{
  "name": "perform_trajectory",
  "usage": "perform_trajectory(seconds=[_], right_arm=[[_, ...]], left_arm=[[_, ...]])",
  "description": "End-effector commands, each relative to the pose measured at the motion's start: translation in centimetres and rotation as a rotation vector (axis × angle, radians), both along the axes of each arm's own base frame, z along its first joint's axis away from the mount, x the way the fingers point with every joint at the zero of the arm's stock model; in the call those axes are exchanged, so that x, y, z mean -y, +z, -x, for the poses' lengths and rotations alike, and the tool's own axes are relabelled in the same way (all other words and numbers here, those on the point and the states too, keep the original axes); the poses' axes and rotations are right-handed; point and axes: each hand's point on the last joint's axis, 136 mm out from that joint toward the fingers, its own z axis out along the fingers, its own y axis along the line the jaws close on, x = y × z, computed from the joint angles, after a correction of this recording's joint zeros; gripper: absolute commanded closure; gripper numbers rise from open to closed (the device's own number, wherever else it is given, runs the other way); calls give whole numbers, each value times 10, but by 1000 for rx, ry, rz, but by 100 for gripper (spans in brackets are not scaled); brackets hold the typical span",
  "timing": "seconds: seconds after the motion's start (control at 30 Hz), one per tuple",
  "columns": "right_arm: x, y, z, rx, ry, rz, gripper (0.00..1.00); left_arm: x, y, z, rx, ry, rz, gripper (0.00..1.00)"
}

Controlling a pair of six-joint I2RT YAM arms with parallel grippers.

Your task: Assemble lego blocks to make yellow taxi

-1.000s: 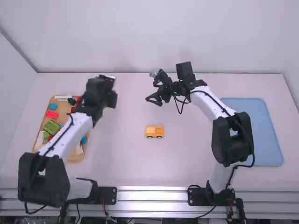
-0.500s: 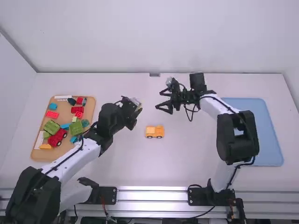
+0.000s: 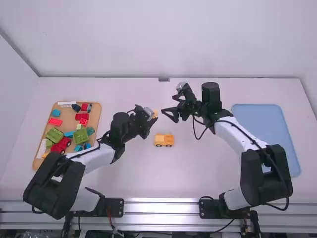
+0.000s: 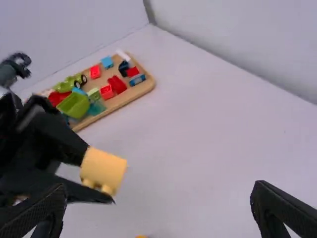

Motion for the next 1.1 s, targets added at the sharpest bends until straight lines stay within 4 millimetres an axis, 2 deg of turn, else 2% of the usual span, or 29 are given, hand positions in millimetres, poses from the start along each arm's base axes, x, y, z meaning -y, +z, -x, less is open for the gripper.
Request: perform_trajectory(seconds=[0.0, 0.2, 0.37, 0.5, 0.63, 0.77, 0.83, 0.9, 1.07], right_arm=[[-4, -24, 4, -142, -41, -22, 2], [-8, -35, 2, -186, -41, -34, 12], [-10, -42, 3, -241, -36, -60, 25], [-19, -37, 12, -233, 52, -106, 25], [-19, -37, 13, -208, 59, -116, 26], [-19, -37, 13, -204, 45, -141, 26], [-19, -35, 13, -199, 43, -159, 27], [-19, -34, 14, -200, 40, -174, 32], [-28, -32, 21, -184, 64, -187, 35]], left_arm=[[16, -5, 7, -5, -54, 5, 98], [35, -7, 3, 24, 6, -31, 98], [37, -3, -3, 10, 72, 2, 98], [37, 5, -8, -6, 94, 48, 98], [40, 13, -11, 10, 93, 61, 98], [34, 15, -17, 5, 150, 80, 98], [35, 17, -16, 9, 137, 86, 98], [35, 17, -17, 10, 141, 85, 98], [35, 18, -17, 14, 142, 88, 98]])
